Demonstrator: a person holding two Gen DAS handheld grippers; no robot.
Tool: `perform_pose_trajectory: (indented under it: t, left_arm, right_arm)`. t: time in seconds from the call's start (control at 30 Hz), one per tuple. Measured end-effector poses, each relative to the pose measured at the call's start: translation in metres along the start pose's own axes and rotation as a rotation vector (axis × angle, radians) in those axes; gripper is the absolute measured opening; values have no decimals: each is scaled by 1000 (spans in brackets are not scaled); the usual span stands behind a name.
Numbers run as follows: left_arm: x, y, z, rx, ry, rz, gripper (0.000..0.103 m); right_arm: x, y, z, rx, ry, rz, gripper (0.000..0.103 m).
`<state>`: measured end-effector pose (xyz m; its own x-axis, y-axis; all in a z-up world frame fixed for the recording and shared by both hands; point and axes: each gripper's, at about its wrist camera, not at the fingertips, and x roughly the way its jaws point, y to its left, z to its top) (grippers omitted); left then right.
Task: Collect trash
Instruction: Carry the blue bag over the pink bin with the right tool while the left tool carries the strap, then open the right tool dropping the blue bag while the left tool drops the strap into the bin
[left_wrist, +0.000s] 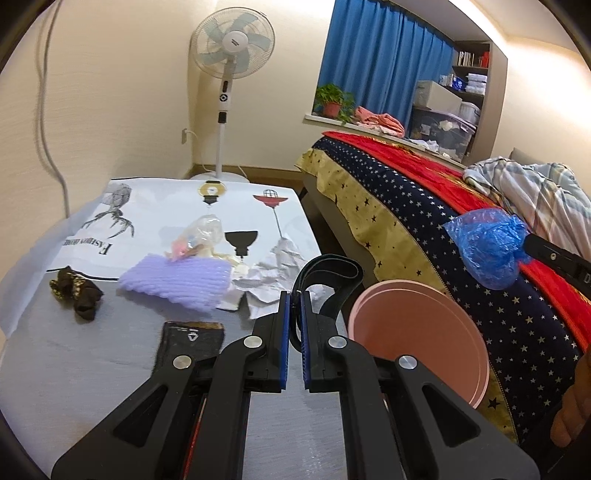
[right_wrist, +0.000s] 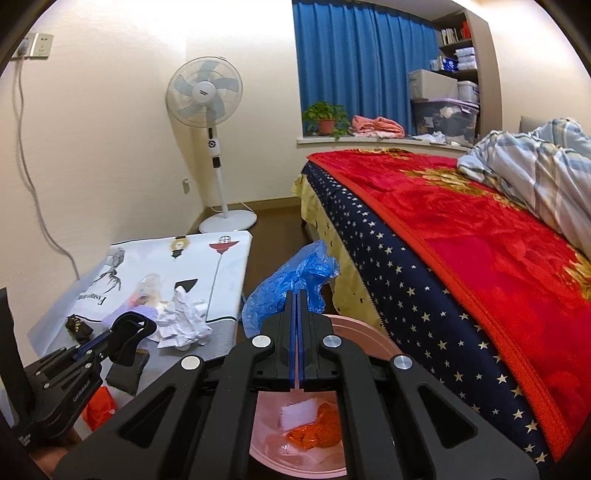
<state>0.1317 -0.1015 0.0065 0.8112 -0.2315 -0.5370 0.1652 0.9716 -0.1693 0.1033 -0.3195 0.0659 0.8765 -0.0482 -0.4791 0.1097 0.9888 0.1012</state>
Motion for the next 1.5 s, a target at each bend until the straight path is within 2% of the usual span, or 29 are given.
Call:
perform_pose_trajectory:
  t: [1.27,1.33,1.37,1.4,1.47,1.5]
  left_arm:
    - [52,-85,-15,81,91,-173,6]
    - [52,-87,-14,88,89,-193,7]
    - [53,-89,-13,92,90,-199,13]
    - [54,-89,-14,96,96,-208,24]
    - [53,-88,-14,97,89,-203,33]
    - [52,-86,-13,93,86,-200,33]
  right_arm:
    - [17,-39,-4,52,38,-161,1]
    - [18,-41,-5,55,46,-167,5]
    - [19,-41,-6,54,58,-173,10]
    - [20,-42,-6,55,62,-179,22]
    - [18,-45,-6,65,54,-200,42]
    - [16,-46,-6,72,46,-208,44]
